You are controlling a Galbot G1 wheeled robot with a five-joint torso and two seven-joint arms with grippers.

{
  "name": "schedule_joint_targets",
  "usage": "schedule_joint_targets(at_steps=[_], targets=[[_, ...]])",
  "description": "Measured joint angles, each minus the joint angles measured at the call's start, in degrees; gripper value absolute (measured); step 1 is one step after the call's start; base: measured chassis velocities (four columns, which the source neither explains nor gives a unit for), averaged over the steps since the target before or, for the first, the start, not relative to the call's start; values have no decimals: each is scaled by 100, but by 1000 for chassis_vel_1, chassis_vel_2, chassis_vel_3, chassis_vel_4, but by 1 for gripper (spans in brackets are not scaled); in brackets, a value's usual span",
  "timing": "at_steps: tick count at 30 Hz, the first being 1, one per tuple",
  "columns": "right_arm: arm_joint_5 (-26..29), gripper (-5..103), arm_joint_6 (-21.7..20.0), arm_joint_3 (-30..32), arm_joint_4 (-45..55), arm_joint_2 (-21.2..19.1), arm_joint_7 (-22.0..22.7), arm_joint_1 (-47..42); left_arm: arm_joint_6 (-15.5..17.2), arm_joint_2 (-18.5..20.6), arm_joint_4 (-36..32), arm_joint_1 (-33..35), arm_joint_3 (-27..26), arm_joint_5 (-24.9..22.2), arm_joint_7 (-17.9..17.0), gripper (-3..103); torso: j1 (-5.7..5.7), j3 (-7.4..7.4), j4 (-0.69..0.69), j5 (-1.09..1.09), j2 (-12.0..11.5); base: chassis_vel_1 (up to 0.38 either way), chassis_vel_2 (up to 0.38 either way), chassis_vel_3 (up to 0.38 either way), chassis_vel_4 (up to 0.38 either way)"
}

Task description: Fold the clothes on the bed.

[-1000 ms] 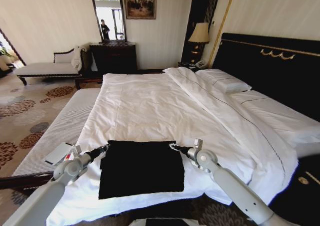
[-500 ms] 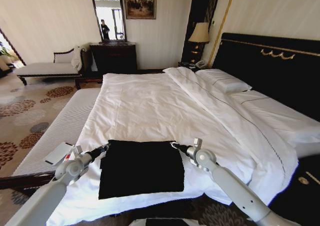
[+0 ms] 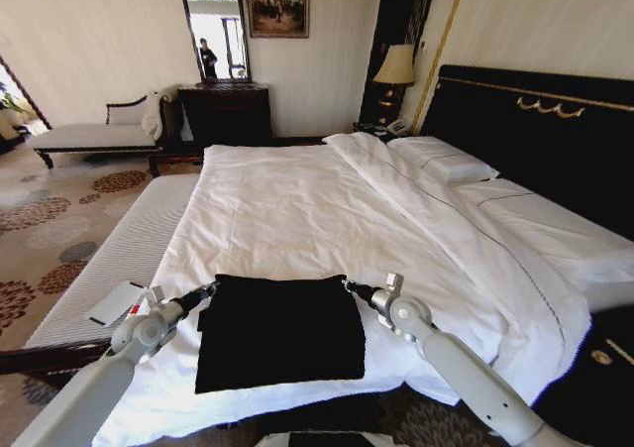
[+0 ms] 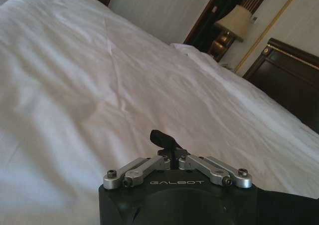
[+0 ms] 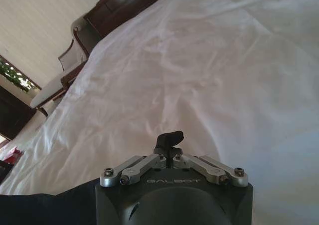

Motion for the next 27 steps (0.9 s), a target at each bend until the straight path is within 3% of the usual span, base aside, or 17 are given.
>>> schedule_joint_targets(at_steps=[6, 14, 20, 27], targets=[[143, 1, 309, 355, 353, -93, -114, -43, -327, -63, -238, 97, -367, -151, 250, 2, 0, -1, 1, 0, 0, 0, 0, 0, 0], [173, 1, 902, 795, 676, -123, -546, -322, -795, -377, -267, 146, -633, -449, 974, 2, 0, -1, 0, 0, 0, 0, 0, 0, 0], [172, 1, 1354, 914, 764, -54, -1023, -514, -928, -623, -309, 133, -698, -777, 1387, 2, 0, -1, 0, 0, 0, 0, 0, 0, 0], [94, 1, 1852, 975, 818, 12, -1510, -636, -1040, -730, -406, 186, -785, -852, 1879, 2, 0, -1, 1, 0, 0, 0, 0, 0, 0]])
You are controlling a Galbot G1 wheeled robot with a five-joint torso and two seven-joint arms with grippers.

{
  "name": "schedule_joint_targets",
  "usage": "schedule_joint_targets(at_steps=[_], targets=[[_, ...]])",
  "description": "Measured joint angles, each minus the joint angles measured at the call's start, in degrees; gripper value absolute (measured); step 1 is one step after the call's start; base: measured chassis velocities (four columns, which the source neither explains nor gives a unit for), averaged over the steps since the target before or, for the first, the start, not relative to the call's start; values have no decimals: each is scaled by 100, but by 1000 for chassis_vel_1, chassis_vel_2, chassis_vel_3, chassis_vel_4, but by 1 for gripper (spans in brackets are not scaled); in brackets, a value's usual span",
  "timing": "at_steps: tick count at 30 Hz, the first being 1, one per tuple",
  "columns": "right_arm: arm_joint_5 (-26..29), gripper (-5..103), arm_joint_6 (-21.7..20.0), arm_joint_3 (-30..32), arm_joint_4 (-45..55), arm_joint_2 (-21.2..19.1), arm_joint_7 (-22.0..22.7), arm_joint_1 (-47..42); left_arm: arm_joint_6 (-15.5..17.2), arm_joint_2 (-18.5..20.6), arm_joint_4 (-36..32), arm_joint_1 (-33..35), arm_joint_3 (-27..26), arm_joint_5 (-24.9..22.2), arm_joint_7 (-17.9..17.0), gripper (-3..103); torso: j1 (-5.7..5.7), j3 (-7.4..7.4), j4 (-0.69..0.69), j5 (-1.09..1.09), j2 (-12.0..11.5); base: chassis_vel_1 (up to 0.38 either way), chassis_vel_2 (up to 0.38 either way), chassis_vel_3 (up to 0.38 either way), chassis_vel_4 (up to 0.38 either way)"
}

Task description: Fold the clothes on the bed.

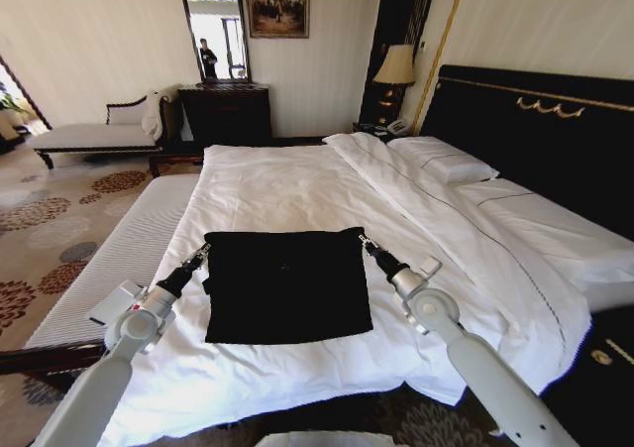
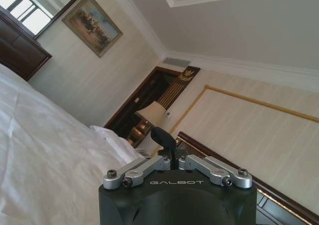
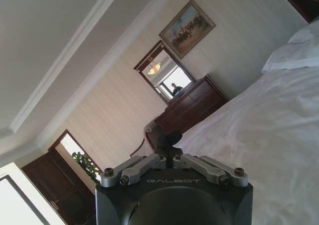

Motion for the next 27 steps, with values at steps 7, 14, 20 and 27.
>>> schedule_joint_targets(at_steps=[7, 14, 20, 27], targets=[[-245, 1, 519, 68, -101, 55, -423, -92, -99, -29, 57, -38, -182, -122, 384, 2, 0, 0, 0, 0, 0, 0, 0, 0, 0], [-372, 1, 721, 222, -155, 95, -848, -155, -181, -125, 111, -44, -361, -71, 970, 2, 0, 1, -1, 0, 0, 0, 0, 0, 0], [-400, 1, 721, 257, -233, 70, -880, -156, -181, -41, 248, -68, -371, -59, 985, 2, 0, 0, 0, 0, 0, 0, 0, 0, 0], [-561, 1, 700, -123, -771, 109, -868, 224, -172, -74, 690, -536, 9, 69, 600, 2, 0, 1, 0, 0, 0, 0, 0, 0, 0]])
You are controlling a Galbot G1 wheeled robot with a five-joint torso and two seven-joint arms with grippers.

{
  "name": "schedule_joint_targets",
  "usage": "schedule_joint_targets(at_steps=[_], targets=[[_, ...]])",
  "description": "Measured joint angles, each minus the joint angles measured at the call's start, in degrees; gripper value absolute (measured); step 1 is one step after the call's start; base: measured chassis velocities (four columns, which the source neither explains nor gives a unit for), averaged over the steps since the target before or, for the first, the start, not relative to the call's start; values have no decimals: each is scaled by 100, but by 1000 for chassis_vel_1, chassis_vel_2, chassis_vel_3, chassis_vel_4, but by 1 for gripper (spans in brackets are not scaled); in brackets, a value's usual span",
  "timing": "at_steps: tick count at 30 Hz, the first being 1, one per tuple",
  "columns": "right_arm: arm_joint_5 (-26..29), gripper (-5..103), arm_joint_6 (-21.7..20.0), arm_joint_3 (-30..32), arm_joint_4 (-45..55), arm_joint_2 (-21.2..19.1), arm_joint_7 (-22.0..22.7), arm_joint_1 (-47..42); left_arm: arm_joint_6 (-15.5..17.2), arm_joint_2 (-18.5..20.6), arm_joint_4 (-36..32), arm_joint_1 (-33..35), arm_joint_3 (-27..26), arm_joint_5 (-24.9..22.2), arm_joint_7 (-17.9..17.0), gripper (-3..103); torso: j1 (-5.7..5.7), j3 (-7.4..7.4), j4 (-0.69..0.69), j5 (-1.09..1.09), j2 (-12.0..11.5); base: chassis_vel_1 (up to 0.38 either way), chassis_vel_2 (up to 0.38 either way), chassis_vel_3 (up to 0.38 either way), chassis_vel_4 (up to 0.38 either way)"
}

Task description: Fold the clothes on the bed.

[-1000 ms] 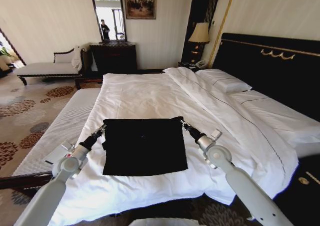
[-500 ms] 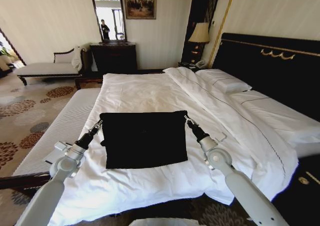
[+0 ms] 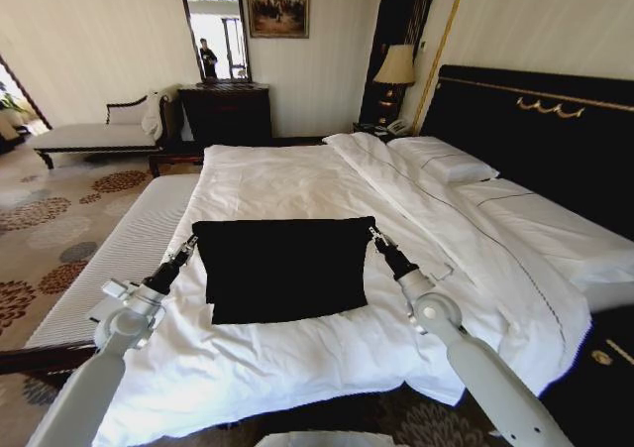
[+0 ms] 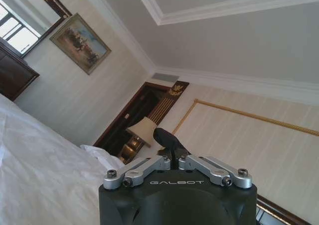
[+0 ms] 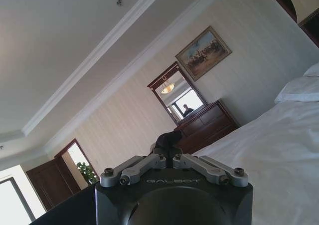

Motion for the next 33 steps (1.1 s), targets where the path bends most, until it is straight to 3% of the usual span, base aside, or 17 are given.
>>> schedule_joint_targets(at_steps=[7, 11, 19, 22, 28, 30, 31, 33], targets=[[-134, 1, -25, -736, -1205, 176, 60, 977, 1, -88, 767, -746, 446, 222, -140, 2, 1, 1, -1, 2, -1, 0, 0, 0, 0], [-411, 1, 41, -1260, -2220, 481, 55, 1900, -39, -215, 1396, -1292, 713, 354, -151, 2, 1, 1, 2, 0, -2, 0, 0, 0, 0], [-622, 1, 118, -1624, -3306, 1014, 50, 2546, -105, -387, 2269, -1949, 968, 533, -162, 2, 2, 1, 1, 1, -2, 0, 0, 0, 0], [-620, 1, 110, -1642, -3363, 1020, 96, 2585, -123, -353, 2386, -2027, 1045, 554, -176, 2, 2, 1, -1, 0, -2, 0, 0, 0, 0], [-526, 1, -63, -1743, -2595, 489, 312, 2269, -277, 382, 1808, -1410, 1305, 595, -45, 2, 2, 0, 0, 0, -2, 0, 0, 0, 0], [-548, 1, -89, -1883, -2167, 190, 368, 1957, -702, 926, 1576, -1034, 1454, 697, 130, 2, -2, -2, -1, 0, 0, 0, 0, 0, 0], [-548, 1, -89, -1883, -2167, 190, 368, 1957, -702, 926, 1576, -1034, 1454, 697, 130, 2, -2, -2, -1, 0, 0, 0, 0, 0, 0], [-697, 1, -90, -1948, -2020, 112, 460, 1703, -1058, 1225, 1561, -791, 1522, 776, 336, 2, -3, -2, 0, 0, 1, 0, 0, 0, 0]])
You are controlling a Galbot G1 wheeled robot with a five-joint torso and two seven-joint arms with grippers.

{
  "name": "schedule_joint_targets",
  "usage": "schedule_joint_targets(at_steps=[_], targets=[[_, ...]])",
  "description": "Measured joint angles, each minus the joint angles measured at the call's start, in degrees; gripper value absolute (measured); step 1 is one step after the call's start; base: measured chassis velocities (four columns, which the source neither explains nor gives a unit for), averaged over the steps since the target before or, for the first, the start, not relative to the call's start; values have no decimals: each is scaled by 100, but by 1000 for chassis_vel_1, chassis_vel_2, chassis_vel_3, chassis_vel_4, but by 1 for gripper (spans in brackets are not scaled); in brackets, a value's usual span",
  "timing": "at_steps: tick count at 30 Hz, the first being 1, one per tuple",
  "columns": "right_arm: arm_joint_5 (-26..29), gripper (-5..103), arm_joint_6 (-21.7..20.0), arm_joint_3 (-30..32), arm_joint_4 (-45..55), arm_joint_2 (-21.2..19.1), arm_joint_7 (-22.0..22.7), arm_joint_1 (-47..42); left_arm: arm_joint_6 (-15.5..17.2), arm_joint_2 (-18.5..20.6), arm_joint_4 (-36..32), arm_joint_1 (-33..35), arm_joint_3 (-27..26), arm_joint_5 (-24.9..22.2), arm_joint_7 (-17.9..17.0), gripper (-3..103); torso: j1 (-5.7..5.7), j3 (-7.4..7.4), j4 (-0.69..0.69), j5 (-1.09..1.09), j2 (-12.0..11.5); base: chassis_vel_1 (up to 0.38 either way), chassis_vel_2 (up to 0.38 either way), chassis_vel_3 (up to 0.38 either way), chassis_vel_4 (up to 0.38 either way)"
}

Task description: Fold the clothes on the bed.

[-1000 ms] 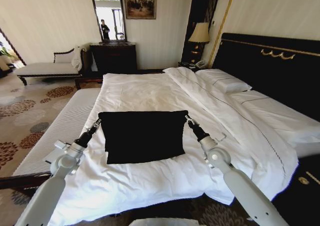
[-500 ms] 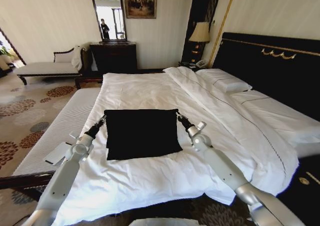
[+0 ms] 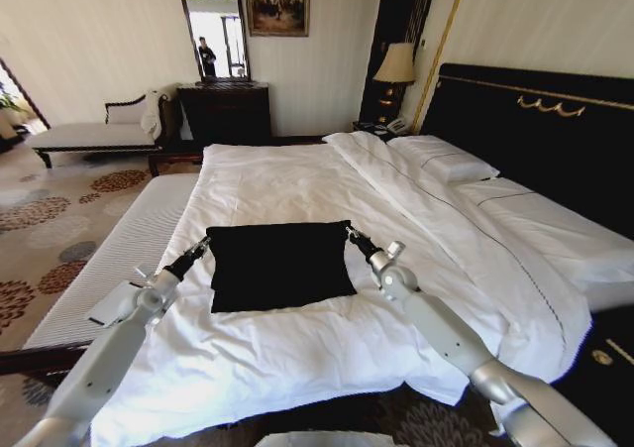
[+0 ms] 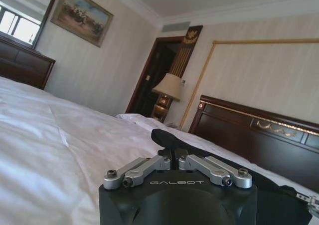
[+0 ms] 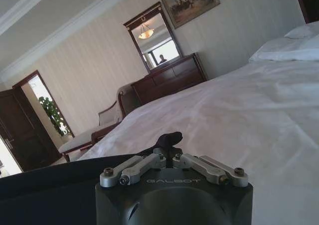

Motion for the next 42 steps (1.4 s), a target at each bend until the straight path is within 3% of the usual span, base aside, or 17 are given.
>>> schedule_joint_targets(at_steps=[6, 14, 18, 25, 32, 38, 42], targets=[[-116, 1, -88, 72, 272, 19, 254, -514, -190, 262, -240, 615, -195, 201, 585, 2, 2, 1, 0, 2, -1, 0, 0, 0, 0], [-317, 1, -174, 167, 59, 37, 331, -498, -326, 102, -148, 939, -229, 637, 984, 2, 1, 2, 0, 0, -1, 0, 0, 0, 0], [-256, 1, -181, 208, -141, 144, 368, -83, -321, -44, -84, 753, -253, 558, 926, 2, 3, 2, 1, 1, -2, 0, 0, 0, 0], [-22, 1, -167, 40, -576, 392, 353, 695, -173, -466, 281, -34, -228, 152, 317, 2, 4, 2, -1, 1, -2, 0, 0, 0, 0], [-236, 1, -118, -112, -1192, 677, 255, 879, -150, -924, 697, -403, 50, 331, 199, 2, 5, 3, -2, 0, -2, 0, 0, 0, 0], [-344, 1, -81, -120, -1239, 649, 223, 788, -148, -868, 698, -352, 51, 347, 283, 2, 4, 3, 0, 0, -2, 0, 0, 0, 0], [-311, 1, -91, -76, -804, 443, 311, 557, -133, -541, 503, -131, 0, 292, 470, 2, 4, 2, 1, 1, -2, 0, 0, 0, 0]])
